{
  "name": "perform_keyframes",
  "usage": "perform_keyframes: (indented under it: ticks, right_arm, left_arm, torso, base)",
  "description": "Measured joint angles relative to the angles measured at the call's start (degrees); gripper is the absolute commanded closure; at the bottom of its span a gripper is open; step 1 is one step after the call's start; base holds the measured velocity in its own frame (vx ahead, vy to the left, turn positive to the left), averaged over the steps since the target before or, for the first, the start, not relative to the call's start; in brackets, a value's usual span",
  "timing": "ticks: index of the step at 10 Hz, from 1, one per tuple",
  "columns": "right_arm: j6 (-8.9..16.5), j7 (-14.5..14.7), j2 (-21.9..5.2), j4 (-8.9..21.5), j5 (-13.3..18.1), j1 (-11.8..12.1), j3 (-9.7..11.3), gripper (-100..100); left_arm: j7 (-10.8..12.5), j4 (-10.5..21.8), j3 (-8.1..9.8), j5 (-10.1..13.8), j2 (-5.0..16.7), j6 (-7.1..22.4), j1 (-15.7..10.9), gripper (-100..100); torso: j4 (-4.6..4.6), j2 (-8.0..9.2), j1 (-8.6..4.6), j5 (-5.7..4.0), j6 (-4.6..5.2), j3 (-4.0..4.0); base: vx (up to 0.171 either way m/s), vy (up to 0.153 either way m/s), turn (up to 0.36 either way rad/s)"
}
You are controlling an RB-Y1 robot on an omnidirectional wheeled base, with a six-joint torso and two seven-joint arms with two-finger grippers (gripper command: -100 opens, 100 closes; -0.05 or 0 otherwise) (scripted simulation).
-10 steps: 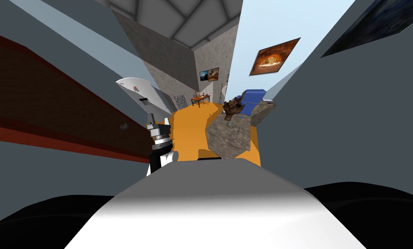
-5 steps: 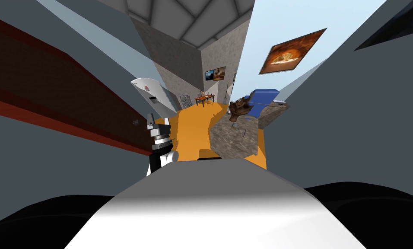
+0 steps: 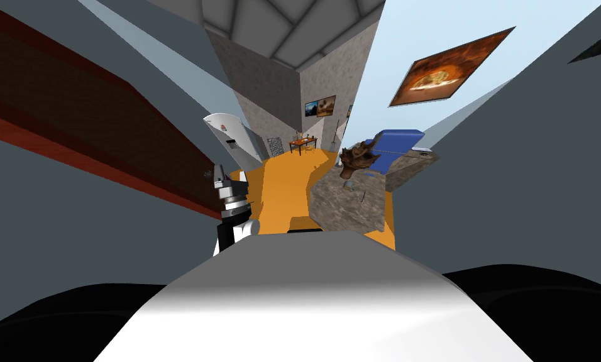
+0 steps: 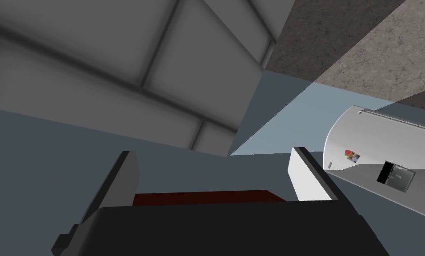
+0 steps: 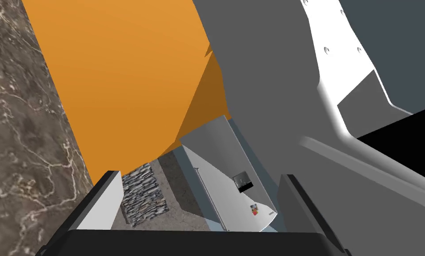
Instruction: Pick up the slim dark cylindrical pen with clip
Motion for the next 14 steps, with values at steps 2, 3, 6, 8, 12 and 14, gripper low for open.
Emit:
perform_keyframes:
  ticks: [2, 3, 6, 8, 12, 14]
  right_arm:
    - [-0.8, 3.2, -2.7, 1.5, -0.6, -0.4, 1.7, -100]
    - [-1.2, 4.4, -4.1, 3.0, -1.5, -1.1, 3.5, -100]
    - [-1.7, 9.1, -6.6, 3.7, -2.2, -0.4, 4.9, -100]
    - [-2.1, 12.9, -9.2, 5.5, -3.6, -0.2, 7.4, -100]
    - [-2.6, 19.3, -13.5, 7.2, -5.6, -0.4, 10.4, -100]
    - [-2.9, 22.2, -16.2, 8.7, -7.2, -0.7, 12.8, -100]
  left_arm:
    - [0.0, 0.0, 0.01, 0.0, 0.0, 0.0, 0.0, 0]
    - [0.0, 0.0, 0.00, 0.0, 0.0, 0.0, 0.0, 0]
    - [0.0, 0.0, 0.01, 0.0, 0.0, 0.0, 0.0, 0]
    - [0.0, 0.0, 0.01, 0.0, 0.0, 0.0, 0.0, 0]
    - [0.0, 0.0, 0.01, 0.0, 0.0, 0.0, 0.0, 0]
    - [0.0, 0.0, 0.01, 0.0, 0.0, 0.0, 0.0, 0]
  torso:
    - [0.00, 0.02, -0.08, -0.02, 0.07, 0.01]
    - [0.00, -0.01, -0.02, 0.00, -0.01, -0.01]
    - [0.02, 0.07, -0.14, -0.03, 0.07, 0.04]
    - [0.00, -0.02, -0.04, -0.01, 0.05, -0.02]
    - [0.01, 0.01, -0.10, -0.02, 0.08, 0.01]
    - [-0.01, -0.06, -0.07, -0.02, 0.07, -0.03]
  base:
    - [0.015, 0.035, 0.122]
    - [0.020, 0.044, 0.139]
    - [0.010, 0.019, 0.072]
    - [0.022, 0.027, 0.078]
    - [0.023, 0.027, 0.155]
    - [0.025, 0.016, 0.074]
